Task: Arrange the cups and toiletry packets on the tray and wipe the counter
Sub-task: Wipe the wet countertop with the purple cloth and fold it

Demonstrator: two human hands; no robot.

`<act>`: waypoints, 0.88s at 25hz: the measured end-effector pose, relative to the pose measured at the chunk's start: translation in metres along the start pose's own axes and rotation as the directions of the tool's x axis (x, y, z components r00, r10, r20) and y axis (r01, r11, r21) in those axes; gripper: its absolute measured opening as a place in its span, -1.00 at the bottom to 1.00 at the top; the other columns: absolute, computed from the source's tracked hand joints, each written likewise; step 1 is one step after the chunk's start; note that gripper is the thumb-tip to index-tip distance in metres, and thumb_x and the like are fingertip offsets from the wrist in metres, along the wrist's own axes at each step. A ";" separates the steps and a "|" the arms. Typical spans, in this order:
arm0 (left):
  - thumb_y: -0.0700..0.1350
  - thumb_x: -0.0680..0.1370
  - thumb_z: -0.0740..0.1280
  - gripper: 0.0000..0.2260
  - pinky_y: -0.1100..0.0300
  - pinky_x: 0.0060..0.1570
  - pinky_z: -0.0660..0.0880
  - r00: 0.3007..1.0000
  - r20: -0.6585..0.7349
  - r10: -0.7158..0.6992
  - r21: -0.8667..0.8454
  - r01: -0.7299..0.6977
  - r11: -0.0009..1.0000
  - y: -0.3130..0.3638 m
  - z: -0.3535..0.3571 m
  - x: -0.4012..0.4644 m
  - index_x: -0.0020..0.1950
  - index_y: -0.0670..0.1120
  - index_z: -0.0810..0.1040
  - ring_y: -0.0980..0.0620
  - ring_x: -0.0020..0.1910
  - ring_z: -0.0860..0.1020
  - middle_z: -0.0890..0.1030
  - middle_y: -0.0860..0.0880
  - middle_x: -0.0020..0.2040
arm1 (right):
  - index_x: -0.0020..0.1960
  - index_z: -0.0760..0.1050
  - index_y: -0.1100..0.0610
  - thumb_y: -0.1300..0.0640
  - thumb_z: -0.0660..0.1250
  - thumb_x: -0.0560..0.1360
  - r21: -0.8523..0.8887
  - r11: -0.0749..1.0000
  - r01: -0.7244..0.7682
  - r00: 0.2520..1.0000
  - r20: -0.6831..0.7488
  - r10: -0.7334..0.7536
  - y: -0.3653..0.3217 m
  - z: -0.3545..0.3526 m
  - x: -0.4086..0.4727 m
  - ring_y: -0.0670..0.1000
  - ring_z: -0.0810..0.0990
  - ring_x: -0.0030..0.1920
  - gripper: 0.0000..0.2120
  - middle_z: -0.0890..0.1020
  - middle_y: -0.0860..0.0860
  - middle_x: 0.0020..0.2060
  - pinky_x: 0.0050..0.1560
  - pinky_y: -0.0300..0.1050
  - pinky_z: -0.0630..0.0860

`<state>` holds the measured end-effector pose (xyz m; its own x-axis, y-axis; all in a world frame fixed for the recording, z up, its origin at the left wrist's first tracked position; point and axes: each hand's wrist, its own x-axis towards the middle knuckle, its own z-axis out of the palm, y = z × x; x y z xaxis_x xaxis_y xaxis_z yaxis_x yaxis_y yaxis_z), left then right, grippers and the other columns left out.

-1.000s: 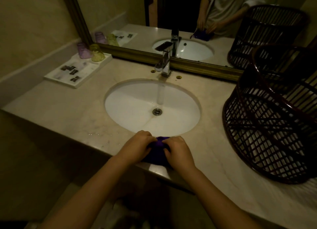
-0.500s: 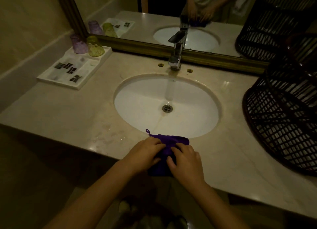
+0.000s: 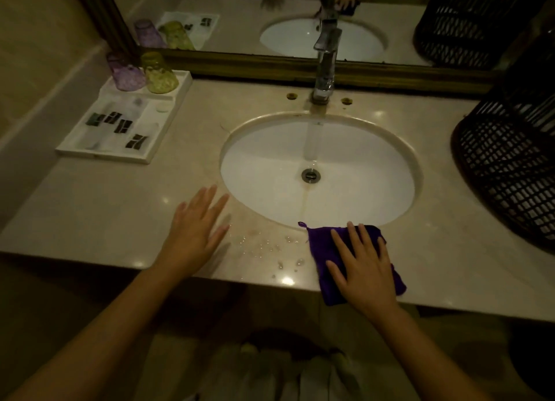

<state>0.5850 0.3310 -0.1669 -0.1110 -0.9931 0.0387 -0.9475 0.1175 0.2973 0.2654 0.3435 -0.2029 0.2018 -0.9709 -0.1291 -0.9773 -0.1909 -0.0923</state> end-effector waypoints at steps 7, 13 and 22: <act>0.14 0.58 0.01 -0.46 -0.23 0.41 -0.18 0.960 0.068 -0.272 0.149 0.260 0.954 -0.112 -0.005 -0.014 0.49 0.13 -0.17 0.02 0.50 -0.21 -0.16 -0.03 0.56 | 0.48 0.06 0.00 -0.19 -0.06 0.46 0.017 0.952 -0.306 0.945 -0.121 0.306 -0.023 0.011 0.015 0.18 0.03 0.49 -0.37 0.11 0.17 0.50 0.37 0.38 -0.03; 0.22 0.54 -0.14 -0.48 -0.29 0.38 -0.17 0.956 0.127 -0.265 0.190 0.239 0.952 -0.149 0.005 -0.017 0.49 0.16 -0.07 -0.02 0.52 -0.10 -0.06 -0.02 0.56 | 0.48 0.09 0.02 -0.13 0.06 0.53 0.097 0.862 -0.498 0.851 -0.133 0.507 -0.053 0.017 0.020 0.20 -0.03 0.50 -0.43 0.08 0.21 0.50 0.38 0.38 -0.04; 0.19 0.54 -0.06 -0.49 -0.30 0.37 -0.15 0.977 0.027 -0.210 0.141 0.204 0.969 -0.159 0.015 -0.016 0.49 0.17 -0.01 -0.01 0.52 -0.03 0.02 -0.02 0.56 | 0.48 0.01 -0.09 -0.42 -0.14 0.42 0.089 0.969 -0.232 0.966 -0.095 0.240 -0.167 0.022 0.054 0.09 -0.04 0.51 -0.28 0.08 0.08 0.52 0.43 0.16 -0.11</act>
<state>0.7326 0.3285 -0.2285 0.0819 -0.9954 -0.0506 -0.9829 -0.0891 0.1611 0.4404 0.3260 -0.2161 -0.0458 -0.9975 -0.0529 -0.9877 0.0532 -0.1473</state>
